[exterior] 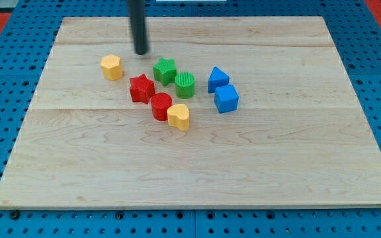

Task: Move the yellow hexagon above the red star

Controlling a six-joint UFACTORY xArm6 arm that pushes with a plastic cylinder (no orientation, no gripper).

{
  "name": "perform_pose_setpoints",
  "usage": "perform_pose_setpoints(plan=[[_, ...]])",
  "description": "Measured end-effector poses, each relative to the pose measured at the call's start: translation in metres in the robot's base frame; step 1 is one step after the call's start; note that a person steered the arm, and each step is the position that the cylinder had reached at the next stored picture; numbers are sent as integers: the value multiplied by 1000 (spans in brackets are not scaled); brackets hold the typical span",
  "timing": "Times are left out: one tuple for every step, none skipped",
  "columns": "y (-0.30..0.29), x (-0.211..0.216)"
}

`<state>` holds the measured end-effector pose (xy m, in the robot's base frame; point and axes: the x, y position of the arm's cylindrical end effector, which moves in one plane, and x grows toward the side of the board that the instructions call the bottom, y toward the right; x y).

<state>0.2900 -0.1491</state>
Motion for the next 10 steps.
perform_pose_setpoints(plan=[[-66,7],[-34,63],[2,61],[-12,62],[-12,68],[41,68],[81,68],[63,69],[72,69],[104,60]])
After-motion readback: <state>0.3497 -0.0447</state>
